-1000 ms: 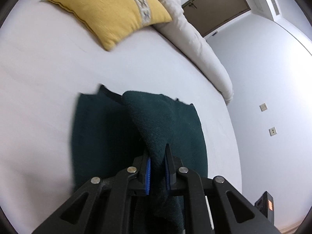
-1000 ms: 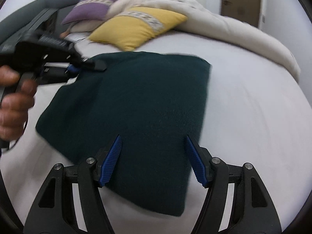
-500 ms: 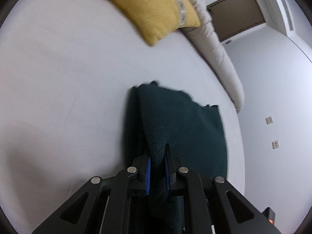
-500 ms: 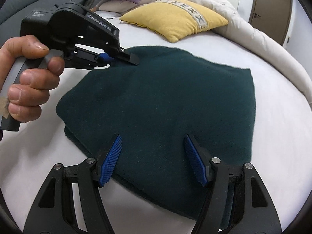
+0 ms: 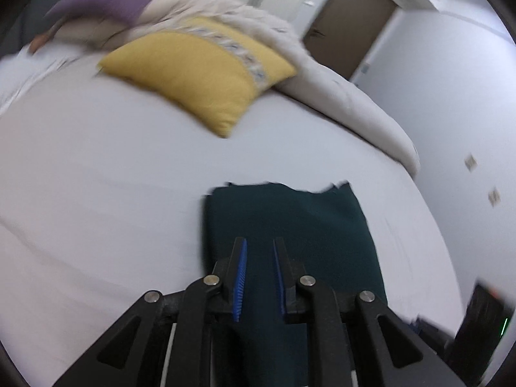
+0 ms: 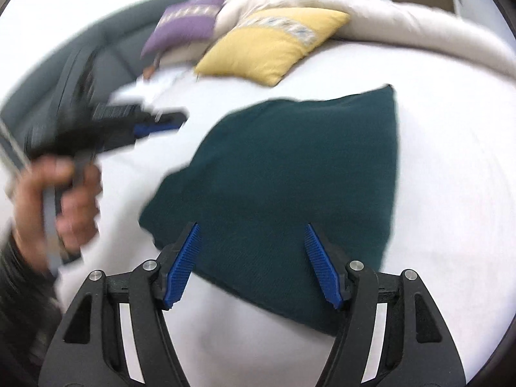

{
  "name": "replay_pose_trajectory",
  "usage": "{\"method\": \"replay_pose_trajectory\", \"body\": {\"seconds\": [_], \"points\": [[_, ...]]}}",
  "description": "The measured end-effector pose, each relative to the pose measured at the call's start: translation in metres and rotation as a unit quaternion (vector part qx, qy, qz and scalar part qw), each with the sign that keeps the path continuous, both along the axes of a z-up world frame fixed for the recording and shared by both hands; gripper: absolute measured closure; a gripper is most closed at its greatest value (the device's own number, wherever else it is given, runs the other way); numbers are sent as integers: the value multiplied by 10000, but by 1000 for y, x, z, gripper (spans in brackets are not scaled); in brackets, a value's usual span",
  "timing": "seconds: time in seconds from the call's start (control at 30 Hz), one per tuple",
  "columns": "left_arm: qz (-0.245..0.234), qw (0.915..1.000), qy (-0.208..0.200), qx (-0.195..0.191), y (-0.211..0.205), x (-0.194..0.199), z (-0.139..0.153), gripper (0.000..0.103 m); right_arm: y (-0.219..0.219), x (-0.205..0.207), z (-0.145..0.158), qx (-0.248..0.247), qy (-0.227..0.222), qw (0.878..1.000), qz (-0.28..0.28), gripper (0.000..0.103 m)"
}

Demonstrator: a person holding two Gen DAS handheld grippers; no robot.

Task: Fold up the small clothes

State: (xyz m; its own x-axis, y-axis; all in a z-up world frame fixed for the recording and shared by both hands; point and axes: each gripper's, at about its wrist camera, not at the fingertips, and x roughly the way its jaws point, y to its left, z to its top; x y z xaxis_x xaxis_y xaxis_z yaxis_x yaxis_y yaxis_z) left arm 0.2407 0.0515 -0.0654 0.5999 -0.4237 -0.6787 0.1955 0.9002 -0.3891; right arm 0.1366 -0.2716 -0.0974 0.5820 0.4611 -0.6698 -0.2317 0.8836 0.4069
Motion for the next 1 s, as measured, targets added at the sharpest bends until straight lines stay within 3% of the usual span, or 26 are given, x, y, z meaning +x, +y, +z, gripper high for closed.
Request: {"method": "replay_pose_trajectory", "body": {"seconds": [0.13, 0.17, 0.23, 0.33, 0.4, 0.47, 0.6, 0.7, 0.77, 0.93, 1.0], "points": [[-108, 9985, 372, 391, -20, 8, -37, 86, -34, 25, -14, 1119, 516, 9923, -76, 39], [5, 9973, 500, 528, -16, 11, -53, 88, -34, 30, -20, 1173, 627, 9911, -59, 39], [48, 9979, 503, 409, -10, 11, -64, 92, -36, 31, -33, 1269, 801, 9887, -54, 39], [21, 9979, 446, 459, -5, 11, -64, 93, -37, 27, -42, 1559, 865, 9840, -22, 39], [-38, 9971, 317, 685, -9, 10, -66, 93, -32, 49, -54, 1761, 965, 9796, -16, 39], [-35, 9973, 272, 680, -10, 7, -67, 93, -33, 52, -64, 1939, 1111, 9747, -35, 39], [-72, 9977, 265, 612, -9, 4, -71, 93, -32, 57, -77, 2097, 1287, 9692, 96, 41], [-85, 9978, 250, 616, -8, 0, -70, 93, -42, 51, -89, 2133, 1504, 9653, 124, 55], [-69, 9978, 205, 631, -7, -2, -72, 93, -53, 48, -88, 2114, 1636, 9636, 35, 58], [22, 9983, 262, 520, -2, -10, -66, 93, -73, 60, -52, 1756, 1438, 9736, -219, 54], [222, 9972, 291, 645, 0, -8, -53, 84, -79, 71, -36, 1798, 1261, 9753, -239, 54]]}}
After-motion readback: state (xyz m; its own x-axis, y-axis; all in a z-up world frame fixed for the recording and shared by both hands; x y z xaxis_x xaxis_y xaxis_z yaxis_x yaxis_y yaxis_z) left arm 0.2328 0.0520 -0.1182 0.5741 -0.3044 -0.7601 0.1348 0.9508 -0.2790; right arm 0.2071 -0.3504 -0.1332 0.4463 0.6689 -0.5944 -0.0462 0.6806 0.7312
